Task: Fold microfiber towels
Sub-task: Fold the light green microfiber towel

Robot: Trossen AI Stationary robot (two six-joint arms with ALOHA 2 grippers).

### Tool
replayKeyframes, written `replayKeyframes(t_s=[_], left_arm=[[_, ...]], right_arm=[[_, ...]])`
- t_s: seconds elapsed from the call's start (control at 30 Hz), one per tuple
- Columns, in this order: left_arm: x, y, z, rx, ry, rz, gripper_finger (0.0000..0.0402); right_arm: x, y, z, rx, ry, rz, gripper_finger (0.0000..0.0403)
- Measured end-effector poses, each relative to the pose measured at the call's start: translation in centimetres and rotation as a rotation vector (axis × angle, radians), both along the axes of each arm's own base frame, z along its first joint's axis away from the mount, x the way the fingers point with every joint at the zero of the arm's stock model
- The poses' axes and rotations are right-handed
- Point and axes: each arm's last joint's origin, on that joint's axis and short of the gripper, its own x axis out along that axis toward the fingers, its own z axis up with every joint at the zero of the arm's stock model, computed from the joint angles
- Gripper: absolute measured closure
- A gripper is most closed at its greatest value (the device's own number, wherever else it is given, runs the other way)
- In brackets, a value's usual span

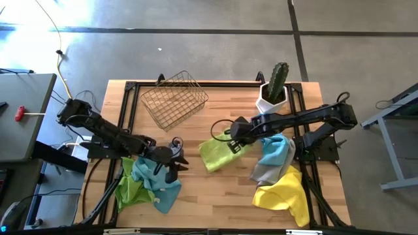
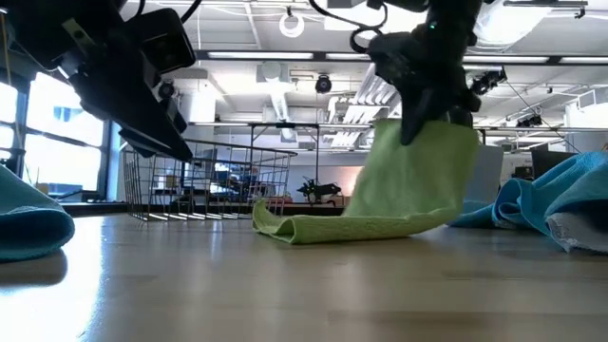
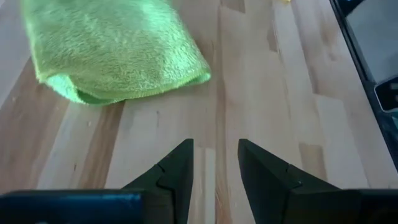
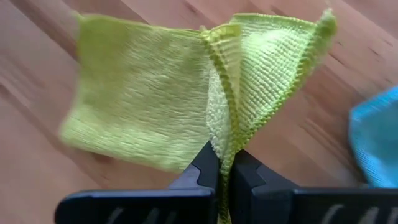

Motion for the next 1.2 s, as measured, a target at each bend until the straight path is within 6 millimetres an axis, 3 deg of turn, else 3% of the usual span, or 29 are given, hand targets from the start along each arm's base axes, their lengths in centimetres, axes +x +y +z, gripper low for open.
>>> replayKeyframes(t_s=[0.43, 0.77, 1.0, 1.2], left_arm=[[-0.1, -0.1, 0.0, 0.105, -0.008, -0.047, 0.0287], [-0.1, 0.0, -0.1, 0.193, -0.009, -0.064, 0.0287], [-0.2, 0.3, -0.2, 0.269, 0.013, -0.031, 0.0287], [-0.7, 0.8, -0.6, 0.367, 0.071, 0.053, 0.0287]], right_arm=[[3.2, 0.3, -3.8, 0.065, -0.014, -0.041, 0.0403], [7.2, 0.8, -3.2, 0.062, -0.039, -0.017, 0.0403], [9.8, 1.0, -3.8, 0.068, -0.021, 0.029, 0.0403], [10.9, 1.2, -4.6, 0.075, -0.015, 0.040, 0.0403]])
